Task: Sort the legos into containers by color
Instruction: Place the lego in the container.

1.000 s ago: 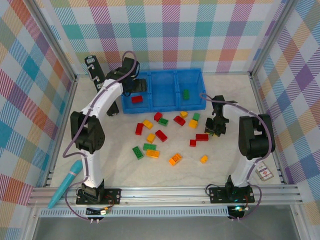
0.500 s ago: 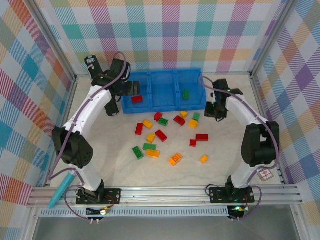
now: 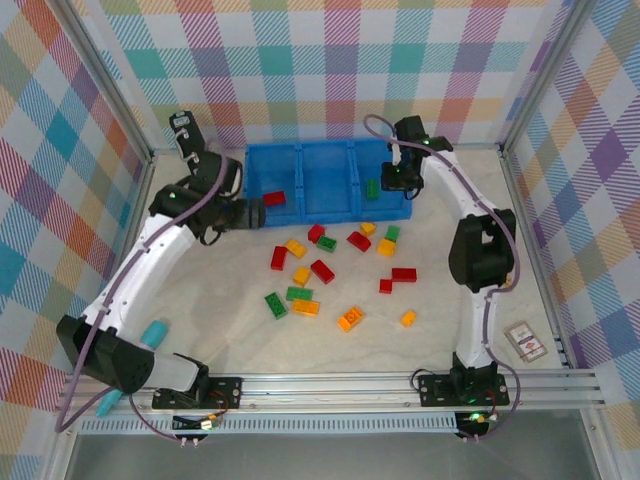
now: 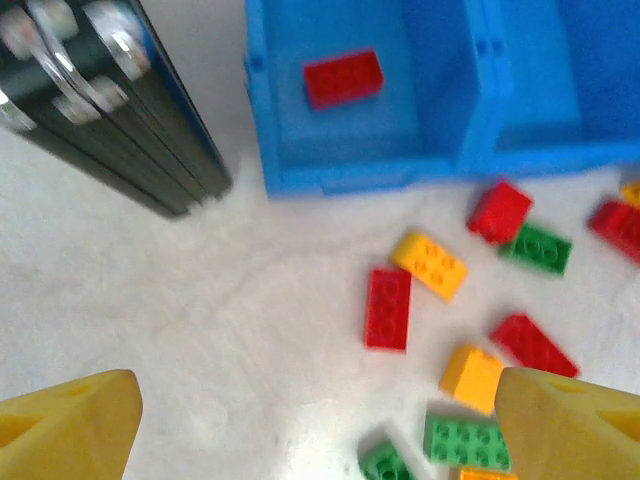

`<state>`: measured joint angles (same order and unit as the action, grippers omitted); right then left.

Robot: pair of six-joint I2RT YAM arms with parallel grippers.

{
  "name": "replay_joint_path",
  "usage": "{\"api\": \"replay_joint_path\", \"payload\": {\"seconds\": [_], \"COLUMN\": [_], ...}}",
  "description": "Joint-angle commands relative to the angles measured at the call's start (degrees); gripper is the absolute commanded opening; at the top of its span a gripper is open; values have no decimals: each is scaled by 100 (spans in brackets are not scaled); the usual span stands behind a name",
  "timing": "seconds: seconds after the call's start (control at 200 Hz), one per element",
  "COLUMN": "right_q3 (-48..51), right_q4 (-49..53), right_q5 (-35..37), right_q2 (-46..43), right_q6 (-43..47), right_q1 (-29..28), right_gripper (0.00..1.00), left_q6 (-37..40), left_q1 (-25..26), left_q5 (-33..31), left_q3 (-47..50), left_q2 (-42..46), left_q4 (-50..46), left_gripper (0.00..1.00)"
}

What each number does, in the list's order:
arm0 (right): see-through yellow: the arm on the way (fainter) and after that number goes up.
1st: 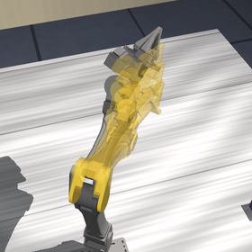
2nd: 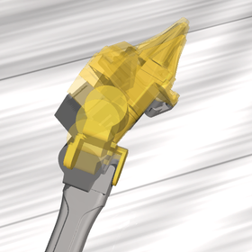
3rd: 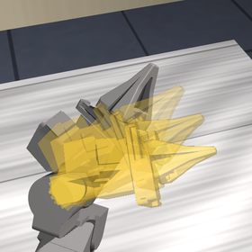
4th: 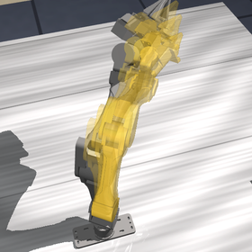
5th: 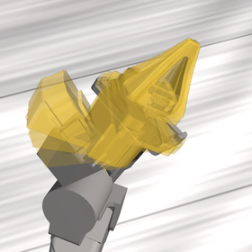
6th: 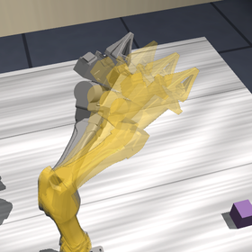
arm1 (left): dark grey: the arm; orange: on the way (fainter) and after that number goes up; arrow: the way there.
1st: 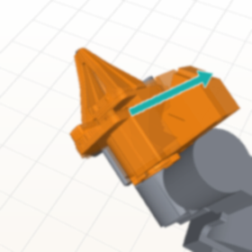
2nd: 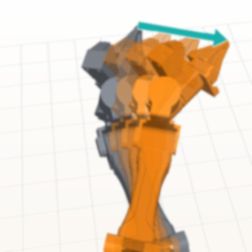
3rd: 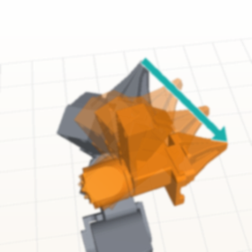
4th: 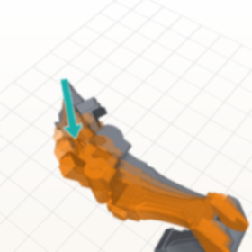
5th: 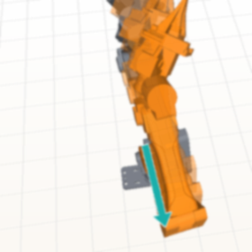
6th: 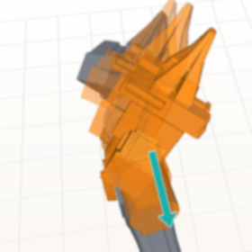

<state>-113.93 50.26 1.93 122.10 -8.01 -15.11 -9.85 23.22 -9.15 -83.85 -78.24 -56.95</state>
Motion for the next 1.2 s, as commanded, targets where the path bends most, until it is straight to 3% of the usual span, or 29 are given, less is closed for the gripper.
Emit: {"api": "replay_joint_path", "payload": {"seconds": [0.0,0.185,0.38,0.435,0.525,0.7,1.195], "right_q3": [-694,-1501,-1287,-1220,-1227,-592,990], "right_q4": [261,567,419,392,557,305,274], "right_q5": [-92,-54,-96,-129,-180,-163,-416], "right_q2": [365,1025,1158,1154,1102,412,-1566], "right_q6": [158,247,209,191,193,333,114], "right_q1": [-66,-79,-79,-77,-79,-87,-183], "right_gripper": [26,26,27,30,44,57,60], "left_q6": [-187,-1036,-1564,-1616,-1834,-2310,-2458], "left_q1": [547,1386,2501,2823,3131,3282,3329], "left_q5": [43,197,190,30,-255,-450,-155], "left_q3": [415,1384,2241,2303,2342,2546,2567], "left_q2": [487,1054,1114,921,529,-4,-1595], "left_q4": [-494,-555,219,388,537,1044,2016], "left_gripper": [91,92,92,92,92,92,92]}}
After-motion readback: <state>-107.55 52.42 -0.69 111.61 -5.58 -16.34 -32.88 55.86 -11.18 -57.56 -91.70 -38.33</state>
